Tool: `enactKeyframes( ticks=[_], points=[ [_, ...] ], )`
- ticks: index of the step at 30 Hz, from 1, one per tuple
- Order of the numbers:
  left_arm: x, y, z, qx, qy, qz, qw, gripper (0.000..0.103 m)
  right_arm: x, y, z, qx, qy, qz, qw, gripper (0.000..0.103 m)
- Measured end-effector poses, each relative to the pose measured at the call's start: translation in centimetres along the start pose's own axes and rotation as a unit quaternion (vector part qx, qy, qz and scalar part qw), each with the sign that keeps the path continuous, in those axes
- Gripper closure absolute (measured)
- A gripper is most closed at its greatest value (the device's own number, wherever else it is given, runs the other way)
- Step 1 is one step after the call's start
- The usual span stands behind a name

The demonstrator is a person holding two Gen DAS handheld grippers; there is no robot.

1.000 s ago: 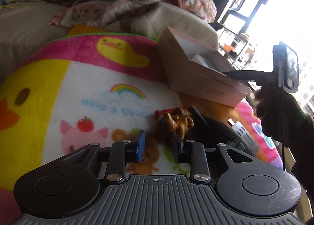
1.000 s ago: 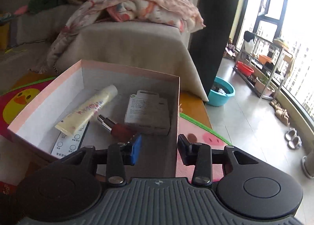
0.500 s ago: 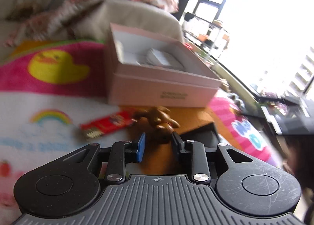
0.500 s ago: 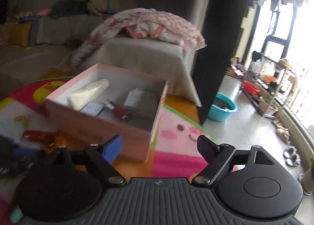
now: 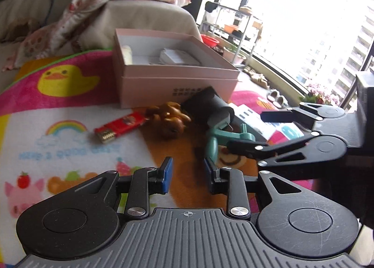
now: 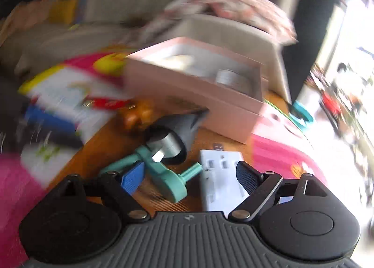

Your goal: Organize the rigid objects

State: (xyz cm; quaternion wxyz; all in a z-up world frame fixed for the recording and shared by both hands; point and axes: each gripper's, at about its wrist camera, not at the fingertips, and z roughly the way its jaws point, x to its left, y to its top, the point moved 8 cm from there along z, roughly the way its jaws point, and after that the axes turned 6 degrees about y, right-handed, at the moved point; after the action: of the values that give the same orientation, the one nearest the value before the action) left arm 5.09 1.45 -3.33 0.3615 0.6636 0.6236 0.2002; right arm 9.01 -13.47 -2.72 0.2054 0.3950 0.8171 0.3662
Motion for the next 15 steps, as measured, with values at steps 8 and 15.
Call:
enactKeyframes(
  ticks=[8,15],
  points=[
    [-3.7,1.5,2.9,-0.012,-0.023,0.030,0.9992,0.071,-0.7,-3.5,-2.1,0.023,0.014,0.009,1.000,0.016],
    [-3.4,2.1,4.0,-0.008,-0.002,0.042,0.9991,0.071,-2.0,-2.0,-4.7,-0.037,0.012,0.060,0.997,0.028]
  ],
)
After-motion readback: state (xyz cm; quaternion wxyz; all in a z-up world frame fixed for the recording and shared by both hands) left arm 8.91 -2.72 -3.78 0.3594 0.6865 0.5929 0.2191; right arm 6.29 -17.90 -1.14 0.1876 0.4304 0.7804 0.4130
